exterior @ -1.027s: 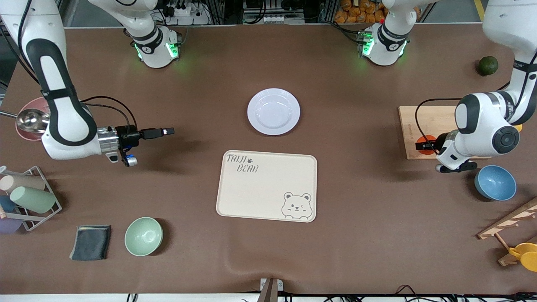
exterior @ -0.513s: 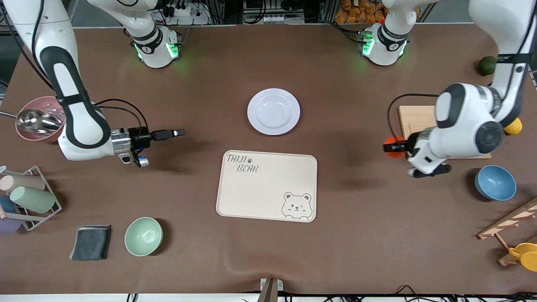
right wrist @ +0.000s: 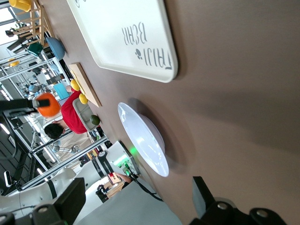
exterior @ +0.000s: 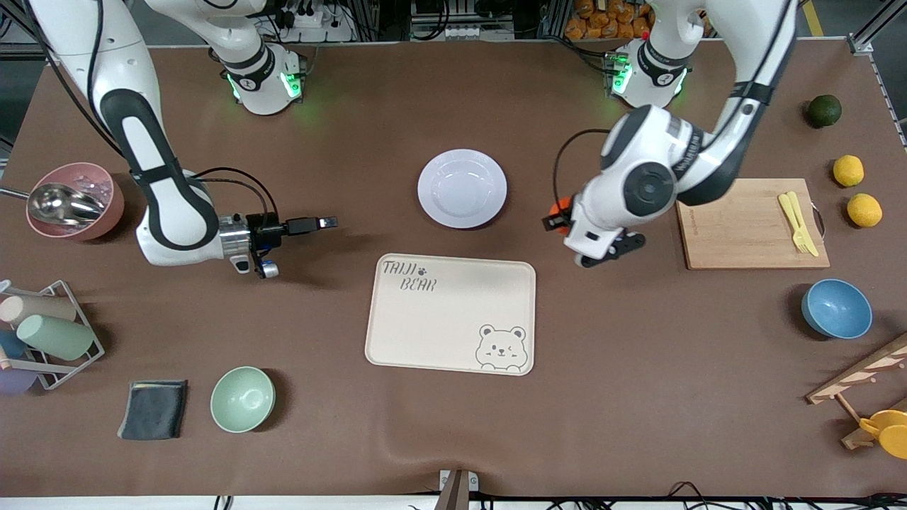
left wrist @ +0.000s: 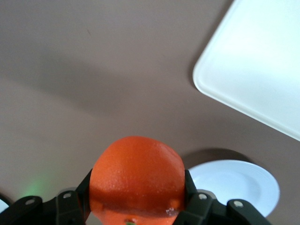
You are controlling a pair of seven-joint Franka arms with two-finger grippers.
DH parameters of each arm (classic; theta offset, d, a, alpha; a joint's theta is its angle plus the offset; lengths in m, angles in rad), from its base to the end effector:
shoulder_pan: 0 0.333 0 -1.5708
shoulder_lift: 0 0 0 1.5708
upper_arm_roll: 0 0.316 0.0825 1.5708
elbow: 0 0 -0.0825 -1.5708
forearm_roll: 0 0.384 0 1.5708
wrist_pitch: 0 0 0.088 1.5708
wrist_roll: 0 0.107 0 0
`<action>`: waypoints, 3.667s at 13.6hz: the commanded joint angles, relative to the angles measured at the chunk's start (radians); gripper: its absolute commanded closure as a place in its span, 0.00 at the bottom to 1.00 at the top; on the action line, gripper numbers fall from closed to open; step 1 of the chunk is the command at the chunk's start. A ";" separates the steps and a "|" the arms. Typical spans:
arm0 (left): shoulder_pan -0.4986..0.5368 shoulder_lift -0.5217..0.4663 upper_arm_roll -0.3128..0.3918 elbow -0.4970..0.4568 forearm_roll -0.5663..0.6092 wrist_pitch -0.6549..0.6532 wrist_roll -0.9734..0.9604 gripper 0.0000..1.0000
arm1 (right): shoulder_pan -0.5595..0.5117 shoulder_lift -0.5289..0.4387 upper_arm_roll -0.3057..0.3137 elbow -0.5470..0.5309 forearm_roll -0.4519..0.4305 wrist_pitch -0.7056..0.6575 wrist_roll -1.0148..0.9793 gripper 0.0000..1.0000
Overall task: Place orange and plate with both arms
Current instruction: 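Carry the orange with the left gripper onto the white plate, then release the orange and lift the left gripper back toward the board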
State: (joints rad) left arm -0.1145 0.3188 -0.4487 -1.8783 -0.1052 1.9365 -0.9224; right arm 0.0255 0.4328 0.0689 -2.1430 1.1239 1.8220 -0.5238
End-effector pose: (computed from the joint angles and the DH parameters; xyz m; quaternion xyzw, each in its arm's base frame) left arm 0.5058 -0.3126 0.3418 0.9657 0.2020 -0.1628 0.0069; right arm 0.5043 0.1226 0.1946 -0.8373 0.0589 0.2124 0.5004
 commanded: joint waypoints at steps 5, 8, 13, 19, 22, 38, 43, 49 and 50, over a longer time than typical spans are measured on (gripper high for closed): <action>-0.197 0.114 0.004 -0.018 -0.048 0.191 -0.327 0.60 | 0.119 0.017 -0.001 -0.048 0.145 0.097 -0.100 0.00; -0.250 0.173 0.002 -0.005 -0.076 0.288 -0.437 0.60 | 0.166 0.026 -0.001 -0.075 0.212 0.141 -0.139 0.00; -0.358 0.247 0.005 -0.019 -0.099 0.410 -0.545 0.59 | 0.209 0.041 -0.001 -0.086 0.273 0.171 -0.188 0.00; -0.379 0.319 0.007 -0.028 -0.087 0.493 -0.566 0.38 | 0.235 0.041 -0.001 -0.094 0.298 0.178 -0.203 0.00; -0.389 0.319 0.011 -0.050 -0.079 0.495 -0.561 0.00 | 0.238 0.043 -0.001 -0.094 0.303 0.180 -0.203 0.00; -0.019 -0.211 0.016 0.111 -0.031 0.041 -0.268 0.00 | 0.405 0.064 -0.001 -0.100 0.441 0.258 -0.366 0.20; 0.133 -0.205 0.015 0.274 0.154 -0.162 0.090 0.00 | 0.441 0.078 -0.001 -0.098 0.473 0.290 -0.412 0.31; 0.254 -0.211 0.016 0.298 0.174 -0.255 0.321 0.00 | 0.444 0.093 -0.001 -0.098 0.496 0.295 -0.432 0.40; 0.269 -0.213 0.018 0.298 0.174 -0.266 0.347 0.00 | 0.447 0.093 -0.001 -0.098 0.496 0.295 -0.432 0.45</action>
State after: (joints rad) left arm 0.1323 0.0957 -0.4202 -1.6084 0.0416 1.7095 -0.6113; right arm 0.4595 0.5239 0.0703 -2.2399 1.5849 2.1121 -0.9290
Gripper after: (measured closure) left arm 0.000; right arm 0.396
